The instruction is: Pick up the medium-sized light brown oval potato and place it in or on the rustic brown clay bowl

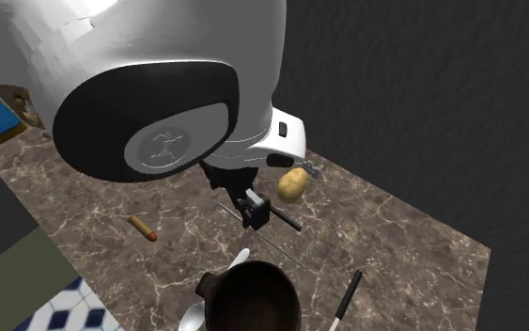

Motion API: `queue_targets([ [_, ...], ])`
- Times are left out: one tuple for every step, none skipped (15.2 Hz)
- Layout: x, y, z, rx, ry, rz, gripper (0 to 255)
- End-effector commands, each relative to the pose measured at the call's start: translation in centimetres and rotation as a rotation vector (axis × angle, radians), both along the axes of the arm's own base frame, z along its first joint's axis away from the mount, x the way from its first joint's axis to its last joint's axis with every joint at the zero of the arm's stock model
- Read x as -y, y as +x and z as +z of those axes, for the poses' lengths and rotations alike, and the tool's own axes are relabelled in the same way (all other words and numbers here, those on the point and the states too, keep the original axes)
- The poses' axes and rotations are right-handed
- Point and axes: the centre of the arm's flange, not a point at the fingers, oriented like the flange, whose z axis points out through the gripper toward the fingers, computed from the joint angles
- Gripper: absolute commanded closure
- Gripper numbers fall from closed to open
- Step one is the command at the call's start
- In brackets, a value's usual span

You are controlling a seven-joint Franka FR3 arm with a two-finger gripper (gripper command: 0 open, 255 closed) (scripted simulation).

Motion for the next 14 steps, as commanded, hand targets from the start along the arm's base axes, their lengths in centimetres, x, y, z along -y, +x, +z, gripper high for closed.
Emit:
queue_targets([
  [0.2,2.7,-1.4,-0.001,0.001,0.005,0],
  [0.4,3.9,-2.1,-0.001,0.001,0.007,0],
  [0.5,5.0,-2.7,-0.002,0.002,0.009,0],
  [0.6,6.2,-3.4,-0.002,0.003,0.011,0],
  [0.7,7.3,-4.1,-0.003,0.003,0.013,0],
  [0.8,8.5,-4.7,-0.004,0.004,0.016,0],
  [0.9,9.6,-5.4,-0.004,0.004,0.018,0],
  [1.0,10.8,-6.0,-0.005,0.005,0.02,0],
  [1.1,11.9,-6.7,-0.006,0.006,0.022,0],
  [1.2,13.1,-7.4,-0.006,0.006,0.025,0],
  [1.3,14.2,-8.0,-0.007,0.007,0.027,0],
  [1.4,15.4,-8.7,-0.007,0.007,0.029,0],
  [1.5,16.5,-9.4,-0.008,0.008,0.031,0],
  [1.6,17.7,-10.0,-0.009,0.009,0.033,0],
])
